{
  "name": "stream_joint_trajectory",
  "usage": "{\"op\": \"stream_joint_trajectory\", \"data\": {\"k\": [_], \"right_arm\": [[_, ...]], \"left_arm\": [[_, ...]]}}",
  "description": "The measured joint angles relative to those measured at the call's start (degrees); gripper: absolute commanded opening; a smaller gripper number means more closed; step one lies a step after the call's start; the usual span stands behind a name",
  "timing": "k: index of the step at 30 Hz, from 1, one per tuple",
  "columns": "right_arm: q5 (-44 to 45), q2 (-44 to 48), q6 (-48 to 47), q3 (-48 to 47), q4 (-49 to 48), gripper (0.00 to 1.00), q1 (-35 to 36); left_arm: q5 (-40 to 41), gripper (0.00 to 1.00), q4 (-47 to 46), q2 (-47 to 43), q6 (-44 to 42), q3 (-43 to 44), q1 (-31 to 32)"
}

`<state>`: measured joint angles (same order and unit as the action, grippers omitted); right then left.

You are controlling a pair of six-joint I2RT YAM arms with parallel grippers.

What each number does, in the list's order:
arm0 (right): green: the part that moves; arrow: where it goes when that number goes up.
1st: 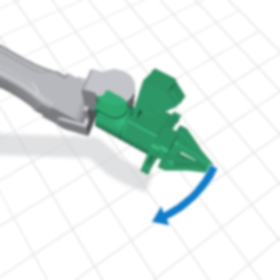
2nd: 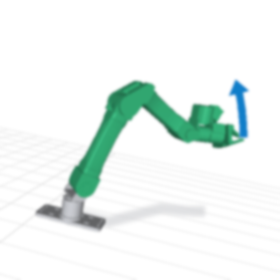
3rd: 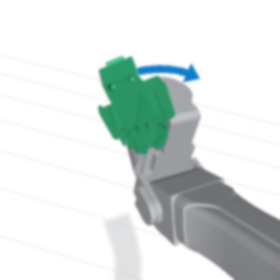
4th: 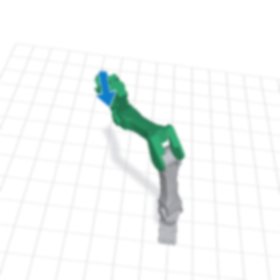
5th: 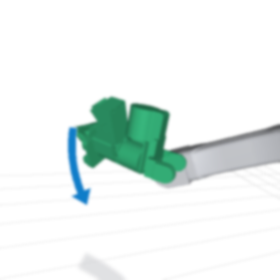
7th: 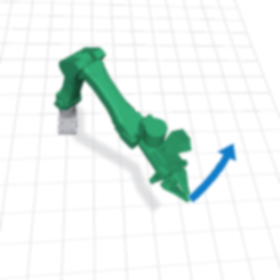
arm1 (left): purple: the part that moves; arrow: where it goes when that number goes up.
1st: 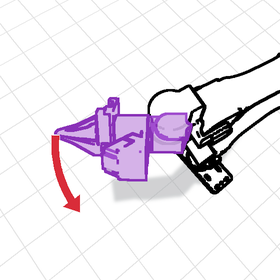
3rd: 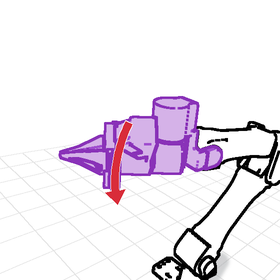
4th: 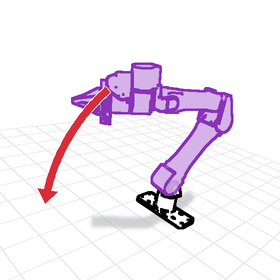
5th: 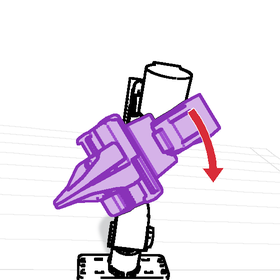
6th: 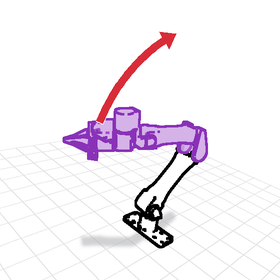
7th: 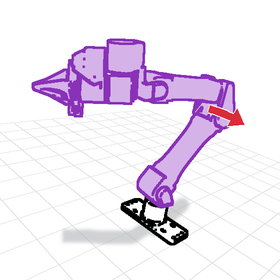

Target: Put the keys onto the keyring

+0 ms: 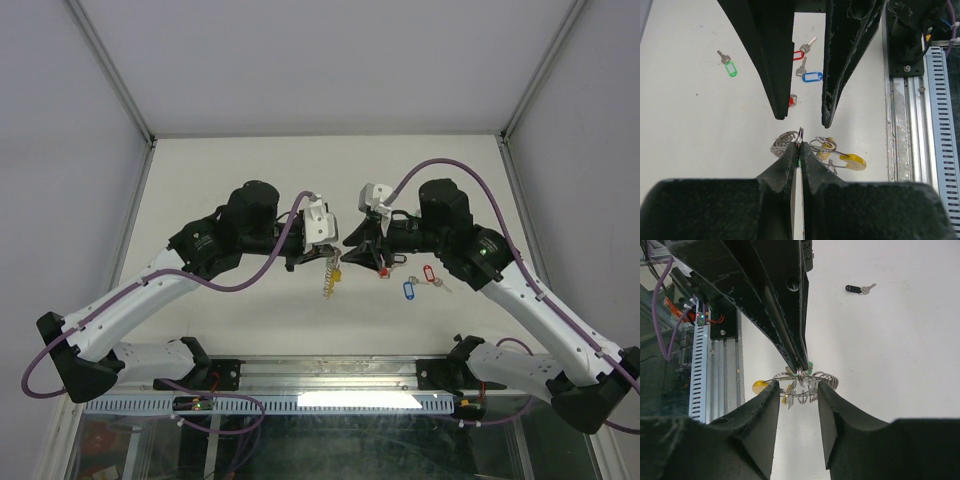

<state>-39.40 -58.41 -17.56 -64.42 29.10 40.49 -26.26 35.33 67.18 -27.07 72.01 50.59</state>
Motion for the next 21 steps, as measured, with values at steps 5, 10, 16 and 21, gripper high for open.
{"op": "stream_joint_trajectory", "data": {"k": [5,10,16,21], "right_arm": [[-0.6,-0.4,0.3,0.0,-1.0,0.38,0.0],[-1.0,-1.7,0.5,0.0,-1.4,0.36,0.0],[-1.6,-3.3,0.5,0.0,-1.4,0.28,0.0],[-1.8,-3.4,0.5,0.0,-1.4,0.18,0.0]], "left_arm": [[0.4,0.00,0.1,0.0,-0.6,0.2,0.0],[0.4,0.00,0.1,0.1,-0.8,0.3,0.0],[0.3,0.00,0.1,0.1,-0.9,0.3,0.0],[0.1,0.00,0.3,0.3,-0.9,0.6,0.0]]}}
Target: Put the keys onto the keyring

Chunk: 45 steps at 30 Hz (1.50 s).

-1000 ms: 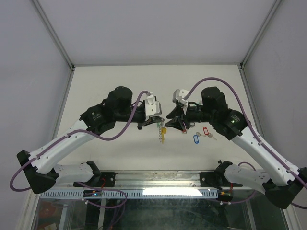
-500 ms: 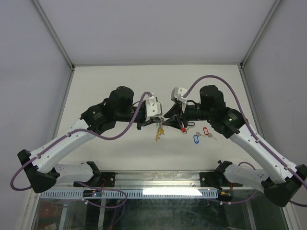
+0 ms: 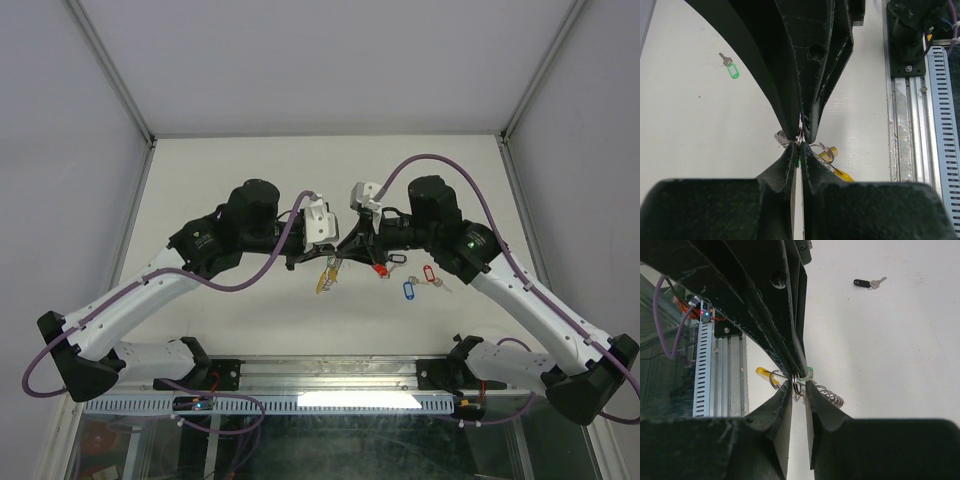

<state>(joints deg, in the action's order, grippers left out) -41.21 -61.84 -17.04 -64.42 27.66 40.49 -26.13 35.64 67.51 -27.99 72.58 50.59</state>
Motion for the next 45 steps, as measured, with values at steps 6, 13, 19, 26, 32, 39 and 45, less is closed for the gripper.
{"op": "stream_joint_trajectory", "data": {"k": [6,13,19,26,32,39,45], "right_arm": [[-0.1,0.0,0.0,0.0,0.1,0.14,0.0],[-0.9,0.0,-0.1,0.0,0.1,0.00,0.0],[-0.6,0.5,-0.5,0.0,0.7,0.00,0.0],[-1.3,4.0,-1.3,0.0,0.7,0.00,0.0],[-2.2,5.4,-2.1,-1.1,0.8,0.00,0.0],[-3.5,5.6,-2.2,-1.3,0.9,0.00,0.0],[-3.9,5.9,-2.2,-1.3,0.9,0.00,0.0]], "left_arm": [[-0.4,0.00,0.3,0.4,-0.2,0.5,0.0],[-0.6,0.12,0.8,0.4,-0.7,0.9,-0.1],[-2.1,0.34,-0.5,0.1,-0.3,0.9,-0.2],[-4.0,0.33,-4.6,-4.0,2.0,0.2,-0.2],[-6.5,0.34,-8.8,-7.2,4.5,-3.4,-0.2],[-8.9,0.33,-9.6,-7.2,5.1,-5.0,-0.2],[-8.9,0.37,-9.6,-7.1,5.1,-5.0,-0.2]]}}
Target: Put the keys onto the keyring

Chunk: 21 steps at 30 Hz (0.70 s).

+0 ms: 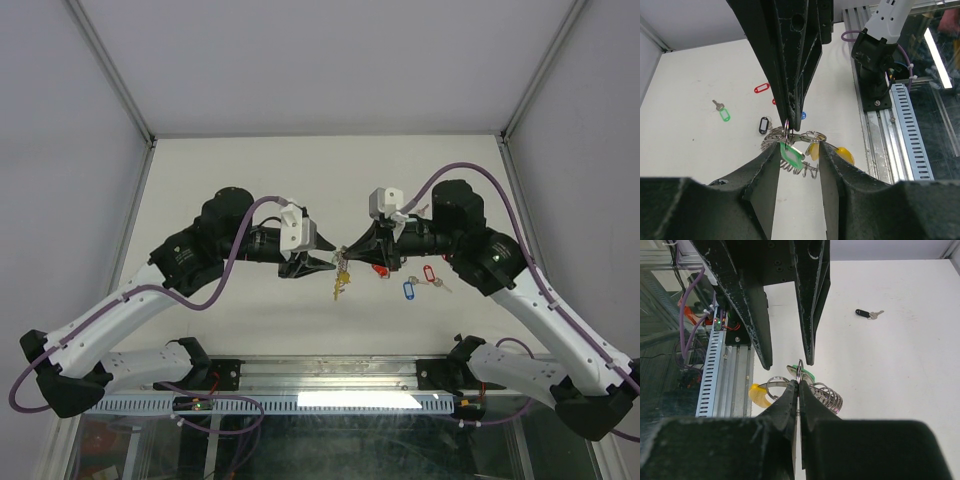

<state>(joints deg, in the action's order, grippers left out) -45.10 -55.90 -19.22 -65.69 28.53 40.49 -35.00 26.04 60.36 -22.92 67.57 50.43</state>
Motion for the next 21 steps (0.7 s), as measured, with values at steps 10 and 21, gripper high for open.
{"op": "stream_joint_trajectory", "data": {"k": [10,21], "right_arm": [[-0.4,1.5,0.1,0.0,-0.4,0.00,0.0],[-0.4,1.6,1.3,0.0,-2.3,0.00,0.0]], "left_arm": [[2.9,0.43,-1.0,0.4,0.7,-0.6,0.0],[3.4,0.20,-7.7,0.4,5.7,-4.8,0.0]]}}
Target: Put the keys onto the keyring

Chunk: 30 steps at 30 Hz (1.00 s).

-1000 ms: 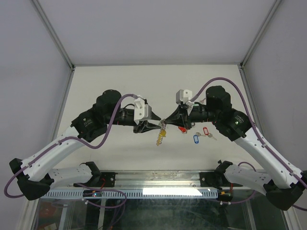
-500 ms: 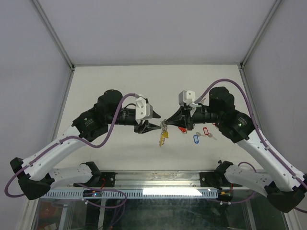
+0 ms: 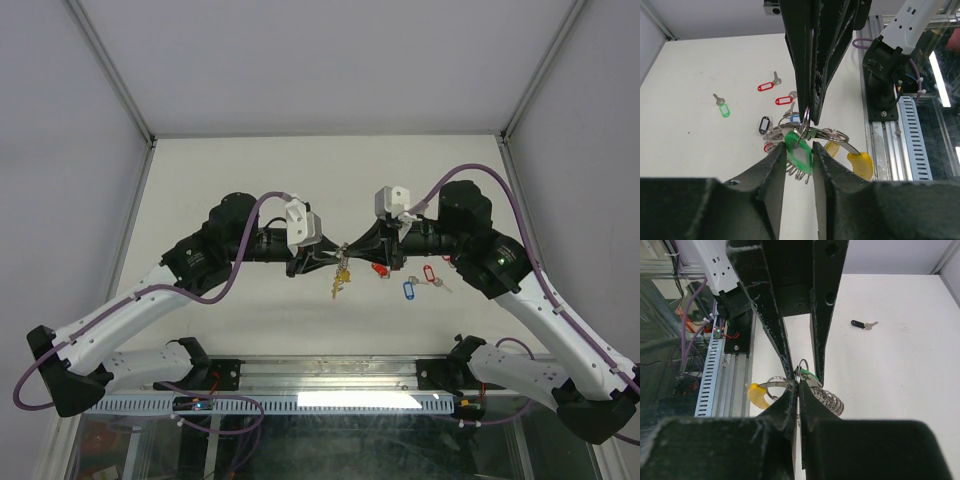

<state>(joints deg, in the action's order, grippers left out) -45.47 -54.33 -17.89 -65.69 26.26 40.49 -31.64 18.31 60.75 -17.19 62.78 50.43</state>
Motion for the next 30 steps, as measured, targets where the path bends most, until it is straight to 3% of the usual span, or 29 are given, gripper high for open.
{"op": "stream_joint_trajectory", "data": {"k": [7,20,30], "right_arm": [[0.0,0.1,0.3,0.0,-0.3,0.00,0.0],[2.5,2.0,1.8,0.0,-1.1,0.00,0.0],[5.0,3.8,7.8,3.8,-8.1,0.00,0.0]], "left_arm": [[0.1,0.00,-2.3,0.0,1.7,-1.5,0.0],[1.6,0.00,-3.4,-1.2,1.6,-1.7,0.0],[2.5,0.00,-3.4,-1.2,1.6,-1.7,0.0]]}}
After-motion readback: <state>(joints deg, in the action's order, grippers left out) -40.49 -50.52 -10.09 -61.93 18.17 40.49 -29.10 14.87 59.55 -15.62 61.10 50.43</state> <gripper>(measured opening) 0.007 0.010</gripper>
